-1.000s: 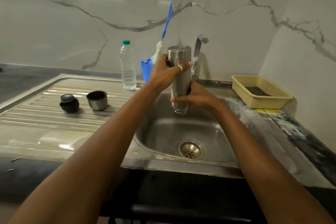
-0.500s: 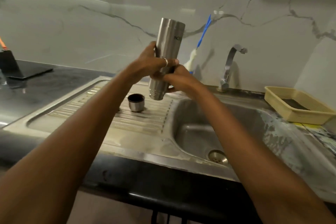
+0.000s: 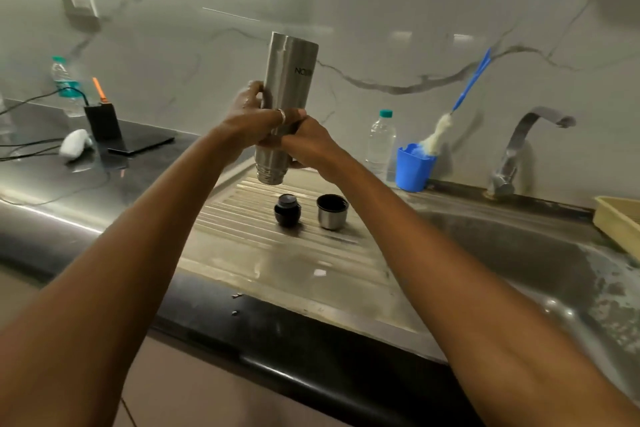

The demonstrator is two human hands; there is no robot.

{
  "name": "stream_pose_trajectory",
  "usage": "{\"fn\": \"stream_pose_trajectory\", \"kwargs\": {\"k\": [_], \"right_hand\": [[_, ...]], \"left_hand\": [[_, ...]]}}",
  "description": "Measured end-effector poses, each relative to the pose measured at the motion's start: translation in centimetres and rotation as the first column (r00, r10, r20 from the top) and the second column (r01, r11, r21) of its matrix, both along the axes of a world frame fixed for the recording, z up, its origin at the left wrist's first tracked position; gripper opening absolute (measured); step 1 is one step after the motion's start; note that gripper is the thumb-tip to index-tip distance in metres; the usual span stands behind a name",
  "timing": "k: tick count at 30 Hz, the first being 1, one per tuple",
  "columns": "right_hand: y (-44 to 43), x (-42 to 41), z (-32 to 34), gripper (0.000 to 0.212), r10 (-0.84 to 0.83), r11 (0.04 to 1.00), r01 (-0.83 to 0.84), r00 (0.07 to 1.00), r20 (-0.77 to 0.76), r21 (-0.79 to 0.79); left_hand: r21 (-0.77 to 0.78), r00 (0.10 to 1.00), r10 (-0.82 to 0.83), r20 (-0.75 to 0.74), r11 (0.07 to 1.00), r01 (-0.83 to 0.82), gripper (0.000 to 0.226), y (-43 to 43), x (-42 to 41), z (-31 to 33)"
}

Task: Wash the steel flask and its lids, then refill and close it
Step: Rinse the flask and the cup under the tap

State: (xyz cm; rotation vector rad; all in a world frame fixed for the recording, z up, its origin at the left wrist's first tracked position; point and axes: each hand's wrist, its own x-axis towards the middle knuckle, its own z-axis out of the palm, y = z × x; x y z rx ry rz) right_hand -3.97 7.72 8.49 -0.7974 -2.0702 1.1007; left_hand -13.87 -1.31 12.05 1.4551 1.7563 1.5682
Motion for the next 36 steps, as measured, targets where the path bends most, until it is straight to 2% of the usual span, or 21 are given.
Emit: {"fn": "stream_pose_trajectory", "kwargs": {"k": [6,10,17,24,36], "right_hand": [[1.1,-4.2,-2.5,0.05,0.041,0.998,-0.045,0.995,0.094,0.044],[2.2,-5.8,-4.7,0.053,0.037,0.997,-0.045,0.991,0.13,0.059],[3.7,-6.8,-6.5,0.05,0.014,0.994,-0.034,0.982,0.187,0.103],[4.5,-7.4,-7.3,0.033,-0.012,0.993,-0.016,0.971,0.24,0.115],[3.5,-6.6,-6.8,0.049,0.025,0.997,-0.043,0.973,0.231,0.069]], "left_hand": [[-0.054,0.995,0.032,0.089,0.998,-0.027,0.052,0.5,-3.8,-2.9],[-0.072,0.99,0.052,0.131,0.997,-0.043,0.047,1.6,-5.2,-5.1],[-0.098,0.984,0.077,0.164,0.993,-0.061,0.051,3.1,-6.4,-7.3],[-0.105,0.99,0.056,0.132,0.994,-0.042,0.054,3.2,-6.8,-8.4],[-0.135,0.987,0.056,0.148,0.99,-0.036,0.059,3.1,-6.1,-8.2]]}}
